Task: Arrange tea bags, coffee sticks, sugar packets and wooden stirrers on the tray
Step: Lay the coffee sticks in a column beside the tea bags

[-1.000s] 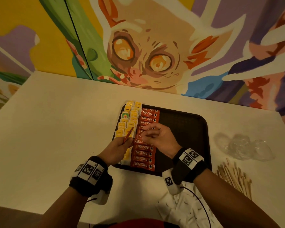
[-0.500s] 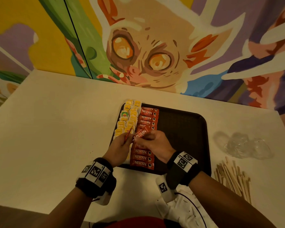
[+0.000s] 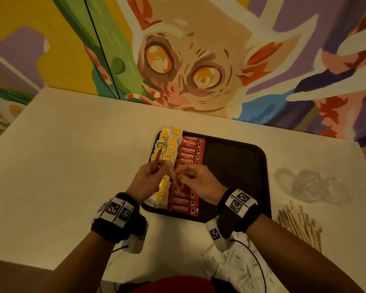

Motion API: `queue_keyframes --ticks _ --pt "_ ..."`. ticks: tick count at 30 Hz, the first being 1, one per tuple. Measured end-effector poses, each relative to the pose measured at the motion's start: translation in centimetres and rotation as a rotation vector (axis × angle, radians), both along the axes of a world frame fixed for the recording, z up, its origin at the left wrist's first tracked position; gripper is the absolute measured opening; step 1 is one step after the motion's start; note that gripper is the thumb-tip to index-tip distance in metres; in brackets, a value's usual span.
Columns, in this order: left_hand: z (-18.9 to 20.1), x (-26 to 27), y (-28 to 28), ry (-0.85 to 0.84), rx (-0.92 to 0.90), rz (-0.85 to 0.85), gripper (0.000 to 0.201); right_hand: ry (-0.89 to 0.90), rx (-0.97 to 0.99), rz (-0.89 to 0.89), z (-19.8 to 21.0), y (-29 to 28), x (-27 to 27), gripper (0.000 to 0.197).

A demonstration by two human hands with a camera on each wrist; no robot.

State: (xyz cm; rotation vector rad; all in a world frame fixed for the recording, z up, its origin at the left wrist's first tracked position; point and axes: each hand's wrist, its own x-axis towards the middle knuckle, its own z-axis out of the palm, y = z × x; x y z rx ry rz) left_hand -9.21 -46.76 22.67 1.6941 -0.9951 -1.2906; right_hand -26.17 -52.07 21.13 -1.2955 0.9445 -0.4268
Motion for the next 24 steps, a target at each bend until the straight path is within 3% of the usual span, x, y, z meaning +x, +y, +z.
queue_keyframes --ticks 2,6,11,15,24 --pt "-0.1 0.2 -0.1 -0.073 -0.058 -0.019 0.018 -0.006 -0.018 0.020 0.1 0.1 -0.1 0.010" --pt "-0.4 0.5 -0.2 -0.092 -0.052 0.034 0.022 0.002 -0.076 -0.050 -0.1 -0.1 -0.4 0.013" --pt "-0.6 0.5 0.0 -0.132 -0.036 -0.100 0.017 -0.004 -0.137 -0.124 -0.1 -0.5 -0.8 0.017" --pt "-1.7 0.6 -0.4 -0.219 -0.058 -0.107 0.021 0.026 -0.110 -0.144 -0.3 -0.8 -0.9 0.015" --pt "-1.9 0.4 -1.1 -0.224 0.022 -0.186 0.032 0.091 -0.088 -0.203 -1.2 -1.6 -1.5 0.017"
